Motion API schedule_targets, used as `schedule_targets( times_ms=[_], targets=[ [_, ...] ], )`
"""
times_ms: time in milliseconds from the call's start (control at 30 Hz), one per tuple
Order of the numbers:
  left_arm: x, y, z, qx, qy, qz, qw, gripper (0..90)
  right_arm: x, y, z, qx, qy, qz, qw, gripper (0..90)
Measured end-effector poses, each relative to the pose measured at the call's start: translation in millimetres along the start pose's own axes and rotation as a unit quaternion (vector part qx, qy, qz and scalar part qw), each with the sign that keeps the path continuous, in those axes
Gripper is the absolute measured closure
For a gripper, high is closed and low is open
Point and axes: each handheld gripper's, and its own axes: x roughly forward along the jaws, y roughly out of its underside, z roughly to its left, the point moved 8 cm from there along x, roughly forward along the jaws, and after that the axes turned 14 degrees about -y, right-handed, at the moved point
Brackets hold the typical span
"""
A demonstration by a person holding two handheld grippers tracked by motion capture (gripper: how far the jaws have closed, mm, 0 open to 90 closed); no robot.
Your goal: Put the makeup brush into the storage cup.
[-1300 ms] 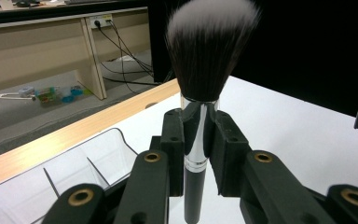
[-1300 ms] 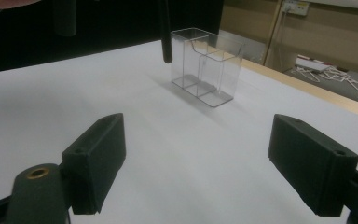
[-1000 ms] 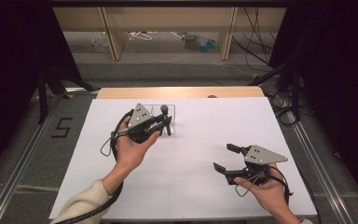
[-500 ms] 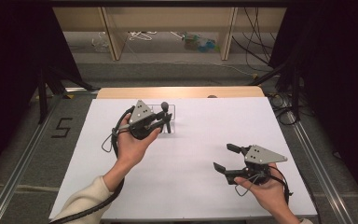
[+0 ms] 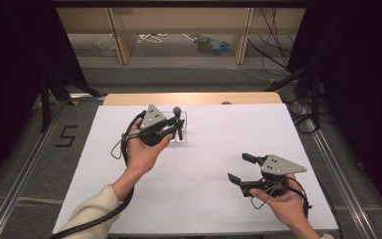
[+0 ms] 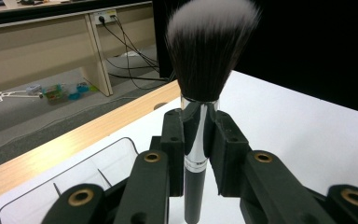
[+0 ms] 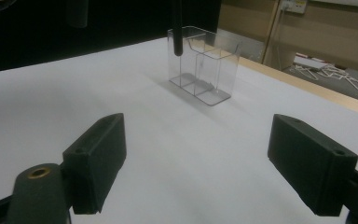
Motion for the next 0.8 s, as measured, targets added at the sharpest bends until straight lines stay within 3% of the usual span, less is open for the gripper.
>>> schedule_targets(
  times_ms=[800],
  targets=[
    [8.5, -7.3, 1.7, 0.001, -0.002, -0.005, 1.0000, 76.3, 1.5, -1.1, -0.3, -0.002, -0.004, -0.009, 0.9999, 20.2]
  ],
)
